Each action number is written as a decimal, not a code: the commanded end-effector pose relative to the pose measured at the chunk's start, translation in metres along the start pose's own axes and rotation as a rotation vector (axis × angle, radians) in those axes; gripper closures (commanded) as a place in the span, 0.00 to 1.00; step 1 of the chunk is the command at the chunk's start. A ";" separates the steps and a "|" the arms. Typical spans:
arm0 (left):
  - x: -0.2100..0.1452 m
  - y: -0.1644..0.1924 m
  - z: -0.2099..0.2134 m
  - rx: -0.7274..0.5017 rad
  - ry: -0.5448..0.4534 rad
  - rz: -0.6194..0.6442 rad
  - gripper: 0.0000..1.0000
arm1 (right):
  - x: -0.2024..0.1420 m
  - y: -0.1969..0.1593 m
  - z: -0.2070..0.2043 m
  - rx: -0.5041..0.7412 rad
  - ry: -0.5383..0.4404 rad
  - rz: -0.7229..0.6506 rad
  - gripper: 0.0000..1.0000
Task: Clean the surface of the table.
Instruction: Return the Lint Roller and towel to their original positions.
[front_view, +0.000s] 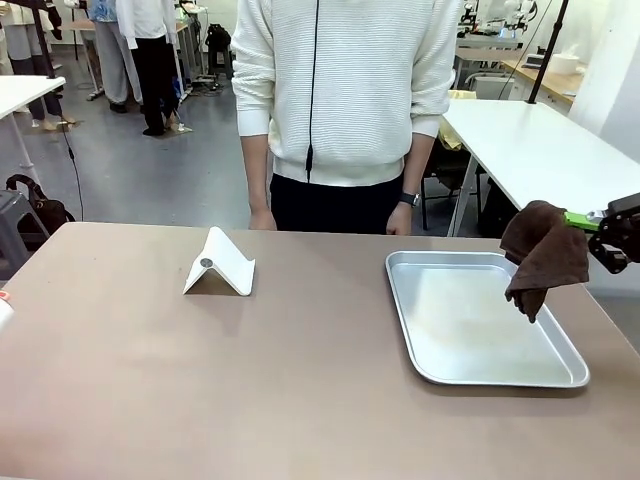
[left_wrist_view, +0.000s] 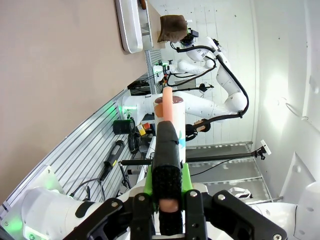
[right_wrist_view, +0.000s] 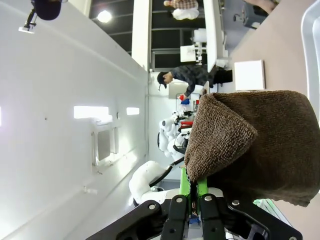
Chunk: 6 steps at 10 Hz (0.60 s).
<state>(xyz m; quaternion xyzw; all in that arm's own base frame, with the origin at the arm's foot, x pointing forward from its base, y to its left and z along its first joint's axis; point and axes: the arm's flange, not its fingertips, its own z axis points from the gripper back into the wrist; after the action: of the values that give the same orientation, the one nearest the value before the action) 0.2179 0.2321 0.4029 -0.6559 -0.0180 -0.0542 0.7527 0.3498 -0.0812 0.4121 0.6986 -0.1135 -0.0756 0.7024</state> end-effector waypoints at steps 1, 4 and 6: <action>0.006 -0.026 -0.019 0.014 -0.006 0.002 0.78 | 0.013 0.012 -0.025 0.010 -0.049 0.068 0.95; 0.032 -0.079 -0.065 -0.005 -0.161 0.011 0.78 | 0.042 0.029 -0.106 -0.005 -0.036 0.127 0.95; 0.056 -0.102 -0.104 -0.003 -0.191 0.076 0.78 | 0.059 0.031 -0.164 -0.017 -0.043 0.172 0.95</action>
<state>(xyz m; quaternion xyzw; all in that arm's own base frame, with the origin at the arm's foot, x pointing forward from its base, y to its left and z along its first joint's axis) 0.2533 0.1434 0.4860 -0.6592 -0.0590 0.0063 0.7496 0.4261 0.0483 0.4499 0.6857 -0.1592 -0.0360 0.7093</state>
